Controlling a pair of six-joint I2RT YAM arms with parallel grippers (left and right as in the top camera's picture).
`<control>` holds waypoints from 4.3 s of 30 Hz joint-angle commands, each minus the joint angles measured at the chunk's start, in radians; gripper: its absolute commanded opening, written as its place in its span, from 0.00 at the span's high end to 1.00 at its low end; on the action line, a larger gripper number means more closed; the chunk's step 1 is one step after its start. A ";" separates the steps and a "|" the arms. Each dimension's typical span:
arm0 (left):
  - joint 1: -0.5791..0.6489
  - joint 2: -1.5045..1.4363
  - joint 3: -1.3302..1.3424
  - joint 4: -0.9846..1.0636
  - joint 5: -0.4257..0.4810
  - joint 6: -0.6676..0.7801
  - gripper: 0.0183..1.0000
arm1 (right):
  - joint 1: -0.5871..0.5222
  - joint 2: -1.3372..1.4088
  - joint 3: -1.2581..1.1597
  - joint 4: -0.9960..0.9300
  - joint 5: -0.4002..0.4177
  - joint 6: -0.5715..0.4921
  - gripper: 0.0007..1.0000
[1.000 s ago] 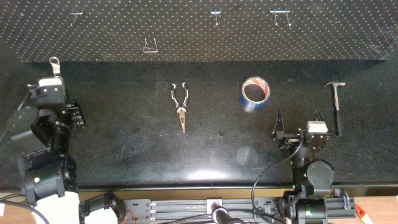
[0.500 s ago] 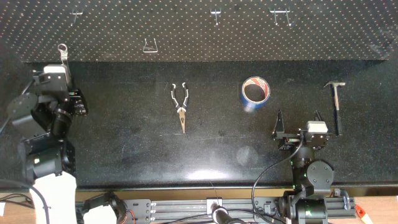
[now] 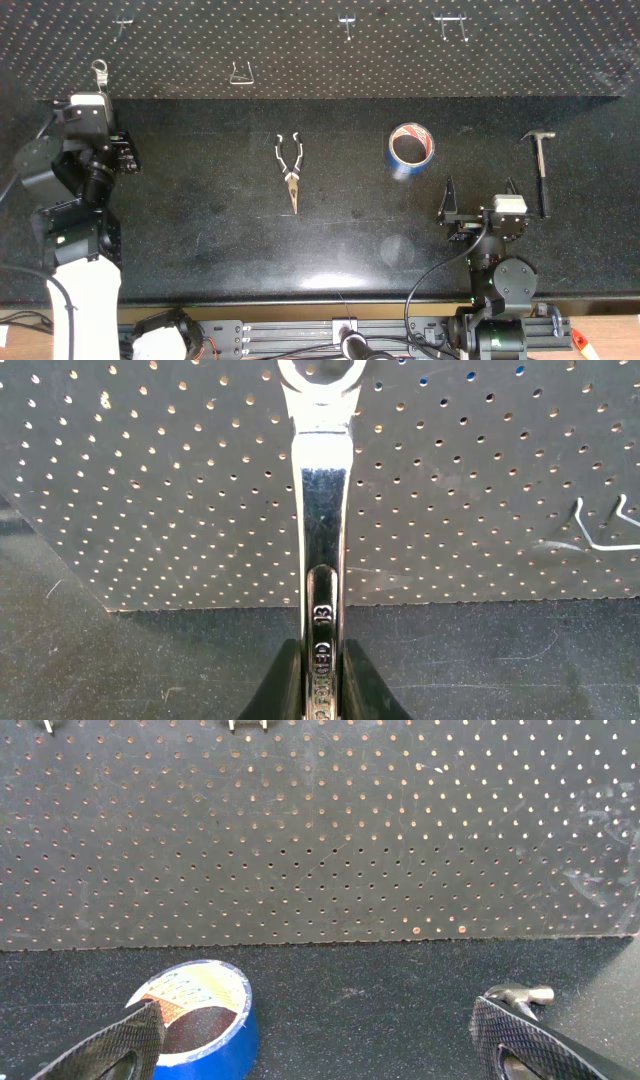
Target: Place Tools Onto Pegboard
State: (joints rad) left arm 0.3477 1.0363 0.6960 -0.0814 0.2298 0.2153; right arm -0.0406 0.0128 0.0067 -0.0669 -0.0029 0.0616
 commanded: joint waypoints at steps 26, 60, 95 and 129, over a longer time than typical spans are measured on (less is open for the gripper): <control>-0.002 0.134 0.007 0.181 0.085 0.055 0.99 | -0.005 -0.011 -0.003 -0.005 -0.006 -0.014 0.00; -0.002 0.188 0.008 0.270 0.090 0.082 0.99 | -0.005 -0.011 -0.003 -0.005 -0.006 -0.014 0.00; -0.040 0.280 0.010 0.348 0.121 0.108 0.99 | -0.005 -0.011 -0.003 -0.005 -0.006 -0.014 0.00; -0.040 0.327 0.010 0.419 0.089 0.108 0.00 | -0.005 -0.011 -0.003 -0.005 -0.006 -0.014 0.00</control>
State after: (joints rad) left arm 0.3103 1.3731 0.6960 0.3340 0.3153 0.3183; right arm -0.0406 0.0128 0.0067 -0.0669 -0.0029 0.0616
